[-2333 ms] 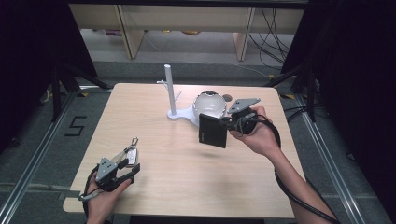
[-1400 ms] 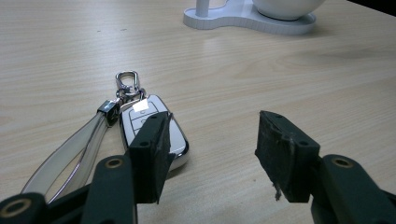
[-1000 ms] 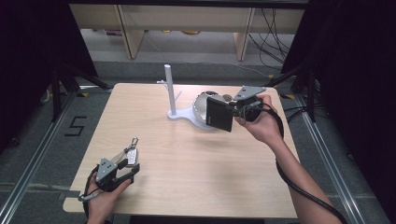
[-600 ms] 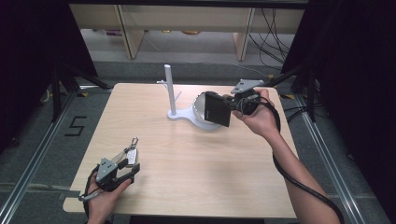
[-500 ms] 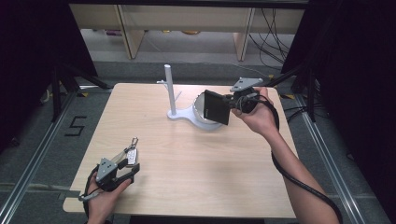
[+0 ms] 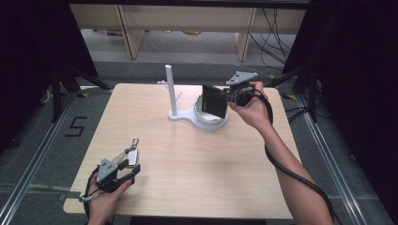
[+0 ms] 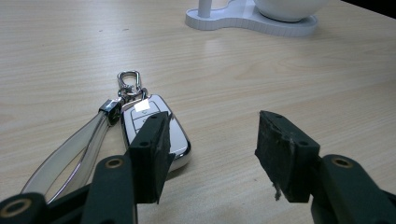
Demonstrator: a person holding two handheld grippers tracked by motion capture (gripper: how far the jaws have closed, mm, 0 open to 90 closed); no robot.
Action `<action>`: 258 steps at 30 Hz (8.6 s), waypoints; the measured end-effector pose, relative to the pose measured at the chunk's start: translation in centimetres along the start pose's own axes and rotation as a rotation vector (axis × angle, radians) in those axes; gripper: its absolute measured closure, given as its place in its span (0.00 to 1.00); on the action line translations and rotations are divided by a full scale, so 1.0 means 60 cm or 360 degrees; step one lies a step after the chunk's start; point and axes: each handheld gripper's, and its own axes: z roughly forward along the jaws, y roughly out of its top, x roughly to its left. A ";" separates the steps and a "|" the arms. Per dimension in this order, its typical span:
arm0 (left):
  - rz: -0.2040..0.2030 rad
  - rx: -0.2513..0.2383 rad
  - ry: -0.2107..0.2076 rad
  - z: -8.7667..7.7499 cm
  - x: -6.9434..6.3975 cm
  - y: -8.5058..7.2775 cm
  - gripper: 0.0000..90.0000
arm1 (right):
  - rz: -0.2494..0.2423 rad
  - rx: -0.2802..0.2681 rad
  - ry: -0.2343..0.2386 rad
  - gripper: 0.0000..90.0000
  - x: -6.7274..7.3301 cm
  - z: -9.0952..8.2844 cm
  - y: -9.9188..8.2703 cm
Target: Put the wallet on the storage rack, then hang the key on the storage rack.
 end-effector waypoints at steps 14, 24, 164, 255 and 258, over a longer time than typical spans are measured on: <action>-0.0006 0.0000 -0.0001 0.001 0.001 -0.002 0.49 | -0.0006 0.0003 -0.0004 0.88 -0.005 0.038 0.000; -0.0004 0.0002 -0.0003 0.000 0.001 -0.002 0.49 | -0.0015 0.0005 -0.0013 0.88 0.003 0.061 -0.005; -0.0034 0.1052 0.0176 0.192 0.110 0.168 0.60 | 0.0762 0.0555 0.0217 0.72 0.070 -0.080 -0.316; 0.0492 0.0266 0.0783 0.108 0.051 0.183 0.84 | 0.0779 0.0547 0.0245 0.68 0.078 -0.076 -0.322; 0.0496 0.0189 0.0793 0.109 0.048 0.186 0.84 | 0.0777 0.0546 0.0240 0.68 0.078 -0.077 -0.322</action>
